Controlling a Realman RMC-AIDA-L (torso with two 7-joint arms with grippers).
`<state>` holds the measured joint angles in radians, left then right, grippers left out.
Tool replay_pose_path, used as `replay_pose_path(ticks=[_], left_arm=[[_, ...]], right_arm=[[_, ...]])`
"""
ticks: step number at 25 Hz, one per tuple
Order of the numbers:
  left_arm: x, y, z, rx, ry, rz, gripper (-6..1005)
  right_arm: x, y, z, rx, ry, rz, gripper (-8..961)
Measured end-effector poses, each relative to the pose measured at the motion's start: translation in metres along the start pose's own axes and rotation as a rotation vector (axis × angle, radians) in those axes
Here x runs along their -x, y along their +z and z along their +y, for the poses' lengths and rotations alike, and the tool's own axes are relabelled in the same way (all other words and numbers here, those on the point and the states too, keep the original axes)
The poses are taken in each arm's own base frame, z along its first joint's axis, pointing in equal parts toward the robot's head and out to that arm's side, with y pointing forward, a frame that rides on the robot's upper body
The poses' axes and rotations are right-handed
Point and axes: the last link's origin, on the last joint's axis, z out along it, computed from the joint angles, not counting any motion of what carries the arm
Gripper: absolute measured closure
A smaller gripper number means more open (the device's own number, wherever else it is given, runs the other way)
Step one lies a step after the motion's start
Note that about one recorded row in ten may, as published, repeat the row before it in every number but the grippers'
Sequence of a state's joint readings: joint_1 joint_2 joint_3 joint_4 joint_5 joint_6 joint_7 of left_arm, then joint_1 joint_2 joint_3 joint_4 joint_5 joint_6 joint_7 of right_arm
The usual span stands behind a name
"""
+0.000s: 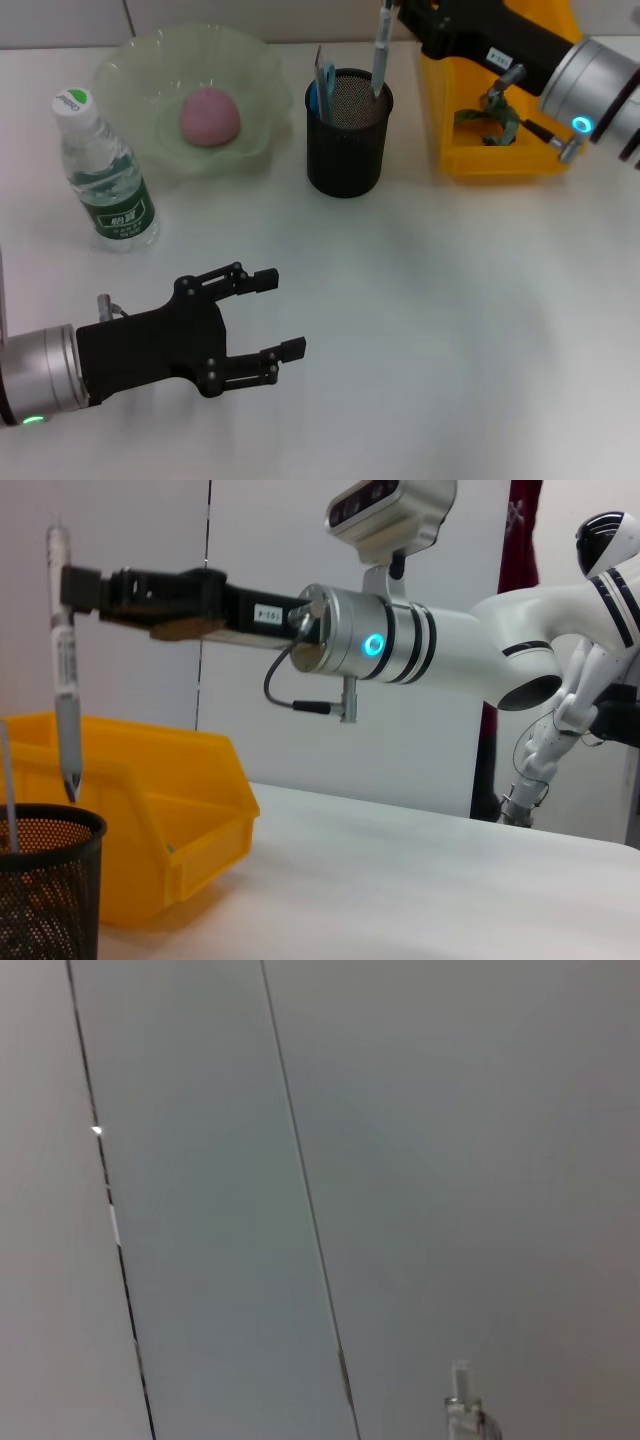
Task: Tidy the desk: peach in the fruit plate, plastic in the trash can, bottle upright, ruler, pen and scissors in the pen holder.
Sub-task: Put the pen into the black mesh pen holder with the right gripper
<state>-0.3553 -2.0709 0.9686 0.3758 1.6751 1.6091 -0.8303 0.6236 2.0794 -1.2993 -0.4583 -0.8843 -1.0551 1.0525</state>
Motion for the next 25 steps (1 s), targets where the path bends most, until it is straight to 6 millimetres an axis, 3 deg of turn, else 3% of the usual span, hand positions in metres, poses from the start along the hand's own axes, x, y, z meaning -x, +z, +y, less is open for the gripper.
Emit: replay_pose_path(ticks=[8, 14, 19, 25], left_arm=[[0.001, 0.000, 0.001, 0.000, -0.002, 0.002, 197], [0.001, -0.002, 0.003, -0.002, -0.005, 0.005, 197], [0.002, -0.002, 0.003, -0.003, -0.005, 0.005, 197], [0.001, -0.004, 0.002, -0.007, -0.003, 0.008, 197]], right_arm=[[-0.016, 0.009, 0.008, 0.018, -0.063, 0.071, 783], [-0.029, 0.002, 0.010, 0.015, -0.062, 0.103, 781], [-0.028, -0.006, 0.011, 0.023, -0.061, 0.080, 549], [-0.015, -0.021, 0.018, 0.080, -0.053, 0.003, 383]])
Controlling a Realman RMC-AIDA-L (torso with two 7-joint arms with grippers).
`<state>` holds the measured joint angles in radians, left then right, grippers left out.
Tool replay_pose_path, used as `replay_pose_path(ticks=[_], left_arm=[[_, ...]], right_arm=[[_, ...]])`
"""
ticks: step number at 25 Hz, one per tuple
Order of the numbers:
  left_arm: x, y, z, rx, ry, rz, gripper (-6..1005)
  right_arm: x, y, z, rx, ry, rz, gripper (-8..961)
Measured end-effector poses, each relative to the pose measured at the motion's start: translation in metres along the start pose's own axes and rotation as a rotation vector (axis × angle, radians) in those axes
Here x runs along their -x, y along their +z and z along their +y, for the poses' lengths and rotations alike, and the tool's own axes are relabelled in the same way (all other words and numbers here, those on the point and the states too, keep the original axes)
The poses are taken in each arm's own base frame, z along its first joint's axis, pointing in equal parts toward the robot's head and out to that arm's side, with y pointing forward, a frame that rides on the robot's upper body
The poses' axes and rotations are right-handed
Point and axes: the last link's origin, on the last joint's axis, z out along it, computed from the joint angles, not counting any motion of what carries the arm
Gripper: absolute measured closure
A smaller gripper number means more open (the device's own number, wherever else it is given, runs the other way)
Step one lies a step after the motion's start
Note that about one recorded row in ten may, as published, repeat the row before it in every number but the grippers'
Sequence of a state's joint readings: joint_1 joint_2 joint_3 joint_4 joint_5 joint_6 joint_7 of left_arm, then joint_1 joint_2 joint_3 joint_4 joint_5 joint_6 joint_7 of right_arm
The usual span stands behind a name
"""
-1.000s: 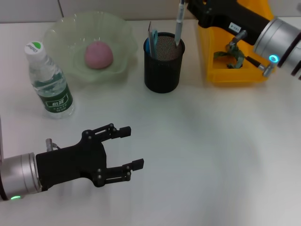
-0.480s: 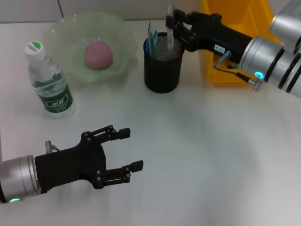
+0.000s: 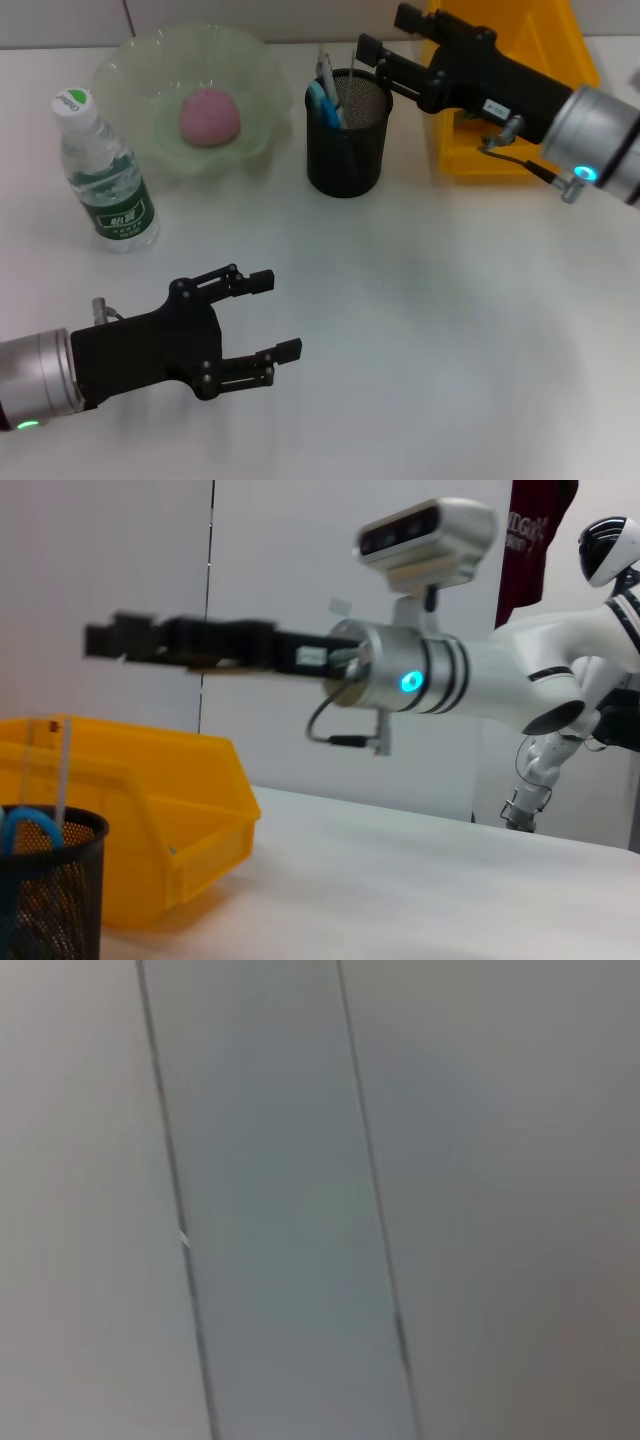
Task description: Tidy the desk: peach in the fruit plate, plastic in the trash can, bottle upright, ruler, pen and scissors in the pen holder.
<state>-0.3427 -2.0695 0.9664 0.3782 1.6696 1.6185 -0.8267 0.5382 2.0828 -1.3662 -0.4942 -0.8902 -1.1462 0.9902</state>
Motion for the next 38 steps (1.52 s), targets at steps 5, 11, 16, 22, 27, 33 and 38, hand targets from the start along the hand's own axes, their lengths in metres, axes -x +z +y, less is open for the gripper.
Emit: replay_pose_path(ticks=[5, 11, 16, 22, 27, 33, 38], left_arm=[[-0.001, -0.006, -0.002, -0.020, 0.003, 0.003, 197], [-0.005, -0.020, -0.006, -0.020, -0.017, 0.007, 197], [-0.008, -0.022, -0.008, 0.001, -0.037, -0.009, 197], [-0.011, -0.022, -0.010, 0.016, -0.048, -0.026, 197], [-0.006, -0.021, -0.006, 0.065, -0.078, -0.084, 197], [-0.007, -0.016, -0.007, 0.095, -0.091, -0.105, 197], [-0.008, -0.012, -0.008, 0.099, -0.088, -0.101, 197]], right_arm=[[0.001, -0.041, 0.027, 0.164, 0.019, 0.029, 227], [-0.032, -0.114, 0.068, 0.423, -0.060, 0.269, 126], [-0.058, -0.142, 0.077, 0.433, 0.022, 0.327, 126], [-0.062, -0.147, 0.078, 0.413, 0.013, 0.302, 127], [-0.060, -0.149, 0.076, 0.395, 0.003, 0.286, 127], [-0.059, -0.157, 0.077, 0.388, -0.116, 0.214, 126], [-0.057, -0.160, 0.077, 0.368, -0.148, 0.158, 127]])
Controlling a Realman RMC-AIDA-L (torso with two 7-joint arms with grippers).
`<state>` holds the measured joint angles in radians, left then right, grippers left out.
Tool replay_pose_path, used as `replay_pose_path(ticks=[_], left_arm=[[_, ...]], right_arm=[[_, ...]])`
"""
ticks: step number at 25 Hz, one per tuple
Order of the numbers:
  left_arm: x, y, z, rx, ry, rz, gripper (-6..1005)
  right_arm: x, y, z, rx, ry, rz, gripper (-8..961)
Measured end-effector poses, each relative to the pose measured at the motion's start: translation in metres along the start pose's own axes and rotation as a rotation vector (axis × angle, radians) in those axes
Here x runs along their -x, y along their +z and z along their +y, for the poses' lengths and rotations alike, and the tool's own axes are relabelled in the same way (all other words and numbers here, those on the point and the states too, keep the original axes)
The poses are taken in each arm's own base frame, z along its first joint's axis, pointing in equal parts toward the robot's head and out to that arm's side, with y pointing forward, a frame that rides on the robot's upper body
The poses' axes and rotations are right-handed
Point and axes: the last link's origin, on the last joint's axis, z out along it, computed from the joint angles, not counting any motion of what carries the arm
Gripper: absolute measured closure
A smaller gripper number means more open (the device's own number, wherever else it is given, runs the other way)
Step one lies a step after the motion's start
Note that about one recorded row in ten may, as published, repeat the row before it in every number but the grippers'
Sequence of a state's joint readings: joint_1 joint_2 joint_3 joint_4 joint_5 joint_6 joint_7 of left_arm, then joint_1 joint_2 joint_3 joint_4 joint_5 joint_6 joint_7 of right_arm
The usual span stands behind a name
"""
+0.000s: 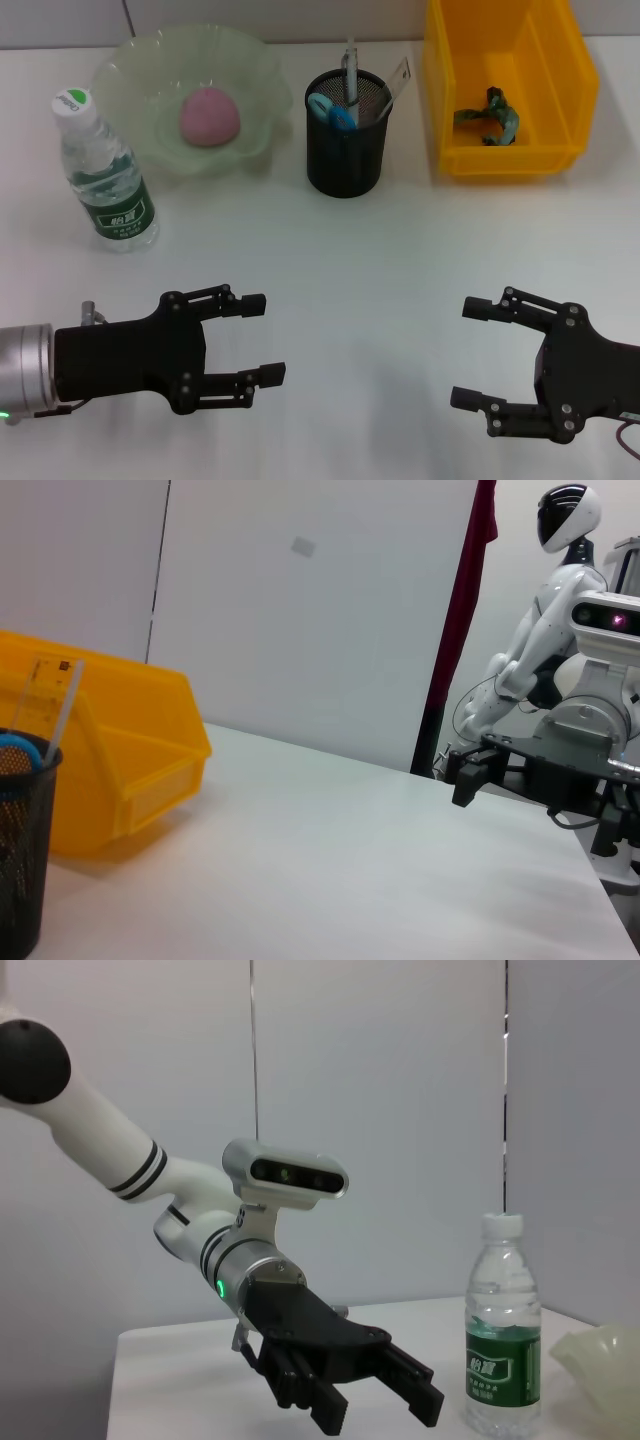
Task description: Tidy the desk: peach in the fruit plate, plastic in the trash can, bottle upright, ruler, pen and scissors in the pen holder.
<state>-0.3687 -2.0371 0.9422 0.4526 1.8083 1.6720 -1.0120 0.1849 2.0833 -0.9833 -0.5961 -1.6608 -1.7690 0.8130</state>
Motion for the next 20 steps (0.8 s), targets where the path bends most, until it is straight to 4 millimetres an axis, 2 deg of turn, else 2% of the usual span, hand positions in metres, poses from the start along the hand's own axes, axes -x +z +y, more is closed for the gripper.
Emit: replay_pose_path(ticks=[20], left_arm=[[0.0015, 0.0044, 0.0038, -0.007, 0.022, 0.023, 197]], right_arm=[[-0.0023, 0.0024, -0.0025, -0.014, 0.009, 0.003, 129]])
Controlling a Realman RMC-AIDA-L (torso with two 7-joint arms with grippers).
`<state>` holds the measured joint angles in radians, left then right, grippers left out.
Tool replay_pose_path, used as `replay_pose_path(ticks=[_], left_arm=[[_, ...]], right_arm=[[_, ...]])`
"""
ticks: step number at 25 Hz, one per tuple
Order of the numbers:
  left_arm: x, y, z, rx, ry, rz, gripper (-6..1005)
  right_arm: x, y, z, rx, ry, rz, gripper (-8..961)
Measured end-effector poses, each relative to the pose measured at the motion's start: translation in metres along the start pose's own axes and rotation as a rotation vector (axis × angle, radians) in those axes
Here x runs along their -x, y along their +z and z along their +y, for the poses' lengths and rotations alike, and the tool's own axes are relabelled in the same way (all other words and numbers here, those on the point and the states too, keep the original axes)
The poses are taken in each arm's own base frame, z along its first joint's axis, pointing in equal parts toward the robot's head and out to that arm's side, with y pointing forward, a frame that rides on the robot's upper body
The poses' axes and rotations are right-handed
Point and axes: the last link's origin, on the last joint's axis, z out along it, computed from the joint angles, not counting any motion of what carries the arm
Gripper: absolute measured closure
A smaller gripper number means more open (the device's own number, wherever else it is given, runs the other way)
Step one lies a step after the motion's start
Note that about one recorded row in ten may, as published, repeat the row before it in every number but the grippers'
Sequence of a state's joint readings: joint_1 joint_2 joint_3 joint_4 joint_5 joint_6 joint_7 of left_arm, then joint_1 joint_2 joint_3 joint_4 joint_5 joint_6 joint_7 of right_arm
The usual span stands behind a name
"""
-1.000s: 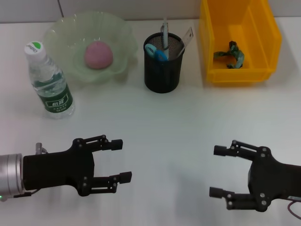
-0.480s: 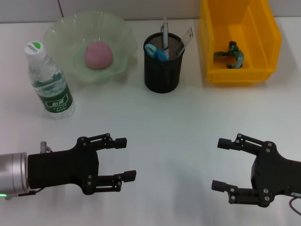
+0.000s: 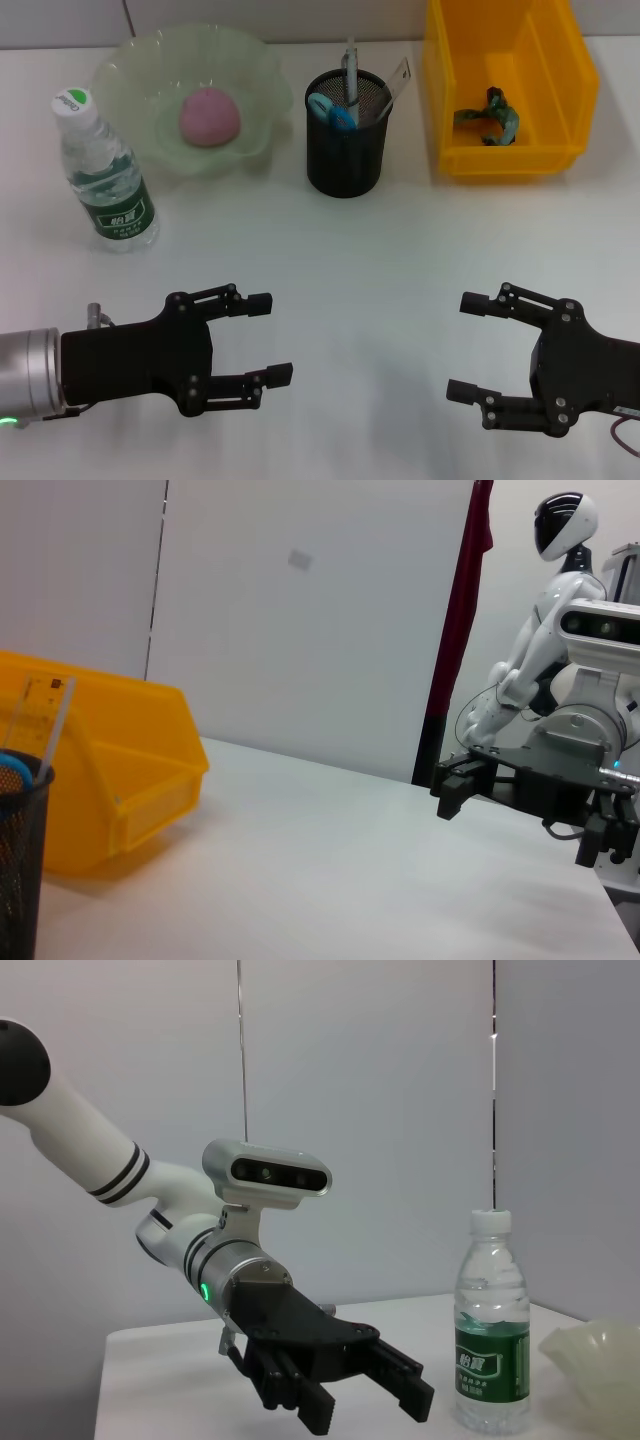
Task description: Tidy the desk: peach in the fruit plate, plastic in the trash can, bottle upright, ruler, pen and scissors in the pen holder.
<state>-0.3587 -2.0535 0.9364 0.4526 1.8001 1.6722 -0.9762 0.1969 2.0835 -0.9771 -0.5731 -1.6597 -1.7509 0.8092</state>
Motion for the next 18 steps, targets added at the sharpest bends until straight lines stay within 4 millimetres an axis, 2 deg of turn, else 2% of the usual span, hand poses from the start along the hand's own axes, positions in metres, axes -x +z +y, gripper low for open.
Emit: replay_pose_path(ticks=[18], left_arm=[[0.0001, 0.0020, 0.0011, -0.006, 0.010, 0.013, 197]], right_arm=[[-0.0022, 0.0018, -0.0014, -0.011, 0.003, 0.010, 129]])
